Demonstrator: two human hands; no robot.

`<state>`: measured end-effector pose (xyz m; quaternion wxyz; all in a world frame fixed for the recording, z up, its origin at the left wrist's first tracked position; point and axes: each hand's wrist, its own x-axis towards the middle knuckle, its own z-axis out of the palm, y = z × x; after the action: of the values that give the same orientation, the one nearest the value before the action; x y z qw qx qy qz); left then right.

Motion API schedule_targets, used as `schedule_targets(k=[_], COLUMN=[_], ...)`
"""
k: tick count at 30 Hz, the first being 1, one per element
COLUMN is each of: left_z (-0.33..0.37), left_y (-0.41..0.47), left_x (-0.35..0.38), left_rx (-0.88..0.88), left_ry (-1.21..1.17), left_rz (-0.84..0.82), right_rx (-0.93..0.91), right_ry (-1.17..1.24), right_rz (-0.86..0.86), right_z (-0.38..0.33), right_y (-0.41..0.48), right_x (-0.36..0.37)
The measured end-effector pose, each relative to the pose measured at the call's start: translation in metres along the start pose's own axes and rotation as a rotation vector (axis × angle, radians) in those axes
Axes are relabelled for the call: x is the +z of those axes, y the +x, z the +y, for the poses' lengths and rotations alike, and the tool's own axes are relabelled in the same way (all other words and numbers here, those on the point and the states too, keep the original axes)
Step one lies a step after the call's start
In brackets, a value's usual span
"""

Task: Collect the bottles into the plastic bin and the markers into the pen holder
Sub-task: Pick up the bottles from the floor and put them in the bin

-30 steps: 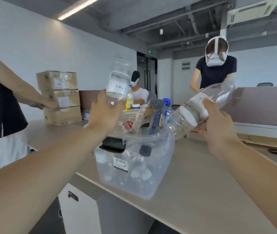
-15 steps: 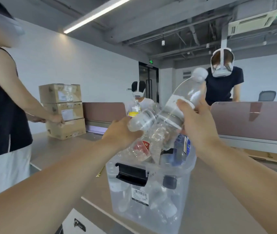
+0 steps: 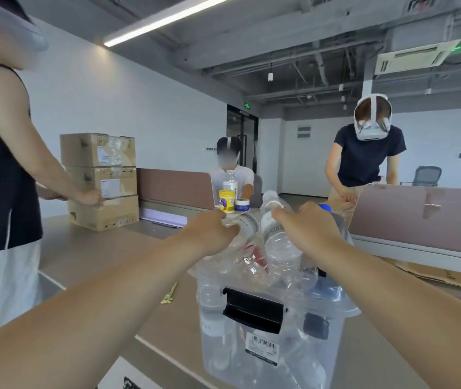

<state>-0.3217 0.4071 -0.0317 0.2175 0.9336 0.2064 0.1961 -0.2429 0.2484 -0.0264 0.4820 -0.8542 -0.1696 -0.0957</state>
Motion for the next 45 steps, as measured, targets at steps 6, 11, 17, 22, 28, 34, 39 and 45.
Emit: schedule_targets(k=[6, 11, 17, 22, 28, 34, 39, 45], left_z=[-0.007, -0.006, 0.025, 0.087, 0.210, 0.356, 0.455, 0.510], left_y=[-0.008, -0.023, -0.064, -0.108, -0.188, -0.298, -0.415, -0.548], left_x=[-0.009, -0.013, -0.031, -0.043, -0.011, 0.076, 0.180, 0.334], left_rx=[0.076, 0.098, 0.191, 0.314, 0.562, 0.838, 1.030, 1.156], left_ry=[-0.032, -0.056, -0.156, -0.204, -0.305, -0.406, -0.394, -0.280], left_rz=[0.072, 0.100, 0.132, 0.116, 0.020, -0.242, -0.514, -0.877], right_rx=[0.000, -0.036, 0.062, 0.064, 0.136, 0.400, 0.726, 1.165], right_ry=[-0.165, -0.173, -0.032, 0.022, -0.176, -0.372, -0.335, -0.281], right_rz=[-0.027, 0.018, 0.016, 0.080, 0.309, 0.504, 0.696, 0.846], right_z=[0.001, 0.001, 0.004, 0.014, 0.068, 0.164, 0.259, 0.383], right_y=[0.002, -0.010, -0.036, -0.087, -0.183, -0.332, -0.479, -0.636], right_x=[0.001, -0.020, -0.073, -0.160, -0.291, -0.426, -0.502, -0.519])
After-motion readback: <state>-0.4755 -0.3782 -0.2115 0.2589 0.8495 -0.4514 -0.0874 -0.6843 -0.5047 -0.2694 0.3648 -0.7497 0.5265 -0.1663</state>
